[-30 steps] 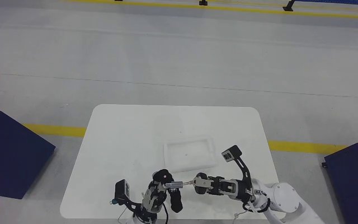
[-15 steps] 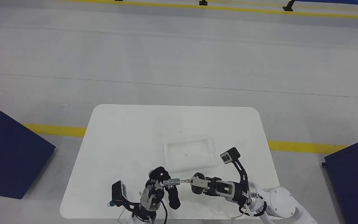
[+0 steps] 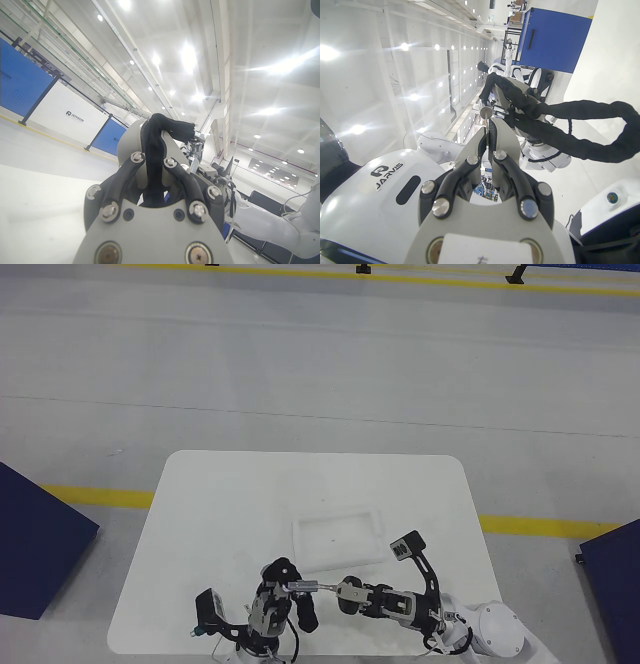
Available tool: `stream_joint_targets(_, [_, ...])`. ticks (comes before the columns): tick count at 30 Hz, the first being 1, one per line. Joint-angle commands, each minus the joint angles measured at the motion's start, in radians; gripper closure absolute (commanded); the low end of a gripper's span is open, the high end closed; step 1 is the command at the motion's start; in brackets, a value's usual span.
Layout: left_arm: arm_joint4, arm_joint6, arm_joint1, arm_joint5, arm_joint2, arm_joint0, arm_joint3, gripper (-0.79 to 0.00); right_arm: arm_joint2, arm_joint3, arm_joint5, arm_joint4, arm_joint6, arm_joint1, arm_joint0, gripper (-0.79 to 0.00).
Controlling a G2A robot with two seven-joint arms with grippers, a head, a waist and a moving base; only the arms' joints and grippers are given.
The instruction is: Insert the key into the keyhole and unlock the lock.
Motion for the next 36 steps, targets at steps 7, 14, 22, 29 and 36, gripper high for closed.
stream_joint_targets(7, [0.030, 0.017, -0.008, 0.030, -0.008, 0.001, 0.005, 0.000, -0.007, -0.005, 0.013, 0.001, -0.003, -0.005, -0.001, 0.000])
stream_joint_targets(14, [0.077, 0.038, -0.014, 0.084, -0.020, 0.004, 0.007, 0.000, -0.020, -0.010, 0.027, -0.003, -0.021, -0.011, 0.002, 0.000])
stream_joint_targets(22, [0.109, 0.060, -0.020, 0.140, -0.033, 0.009, 0.010, 0.000, -0.038, -0.008, 0.034, -0.016, -0.039, -0.018, 0.005, 0.000])
stream_joint_targets(29, [0.097, 0.076, -0.028, 0.163, -0.042, 0.013, 0.011, 0.000, -0.041, -0.008, 0.027, -0.016, -0.051, -0.022, 0.003, 0.000])
stream_joint_targets(36, [0.090, 0.075, -0.035, 0.160, -0.041, 0.013, 0.013, 0.000, -0.047, -0.007, 0.014, -0.012, -0.069, -0.028, -0.003, 0.000])
